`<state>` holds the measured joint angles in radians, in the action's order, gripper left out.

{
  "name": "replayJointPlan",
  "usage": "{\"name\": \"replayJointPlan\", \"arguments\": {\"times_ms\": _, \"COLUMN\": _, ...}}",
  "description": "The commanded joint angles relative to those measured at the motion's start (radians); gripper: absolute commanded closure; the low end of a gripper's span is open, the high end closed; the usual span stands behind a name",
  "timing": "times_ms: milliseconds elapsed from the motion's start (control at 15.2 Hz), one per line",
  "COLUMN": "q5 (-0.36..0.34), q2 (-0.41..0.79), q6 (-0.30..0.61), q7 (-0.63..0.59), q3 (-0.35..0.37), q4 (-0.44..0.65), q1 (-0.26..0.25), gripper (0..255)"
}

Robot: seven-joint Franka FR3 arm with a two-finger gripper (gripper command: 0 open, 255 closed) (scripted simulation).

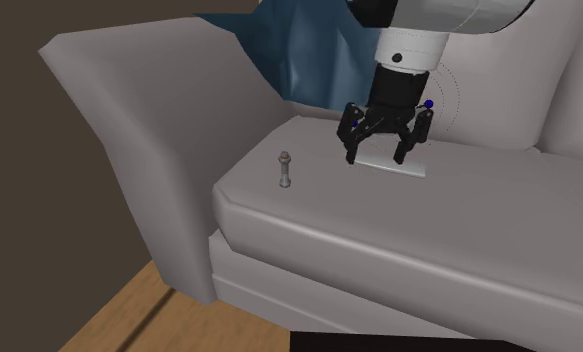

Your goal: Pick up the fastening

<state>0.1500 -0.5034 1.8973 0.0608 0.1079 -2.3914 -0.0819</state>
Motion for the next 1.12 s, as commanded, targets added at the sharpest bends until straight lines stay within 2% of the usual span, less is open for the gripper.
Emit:
{"name": "replayJointPlan", "arguments": {"times_ms": 0, "q5": 0.014, "q2": 0.043, "q6": 0.059, "q7": -0.021, "q3": 0.024, "q4": 0.004, "q1": -0.012, "gripper": 0}}
{"name": "replayJointPlan", "arguments": {"times_ms": 528, "q5": 0.017, "q2": 0.292, "q6": 0.247, "q7": -0.116, "q3": 0.112, "q4": 0.138, "q1": -0.044, "gripper": 0}}
{"name": "replayJointPlan", "arguments": {"times_ms": 1056, "q5": -0.062, "q2": 0.558, "q6": 0.371, "q7": -0.236, "q3": 0.175, "q4": 0.348, "q1": -0.079, "gripper": 0}}
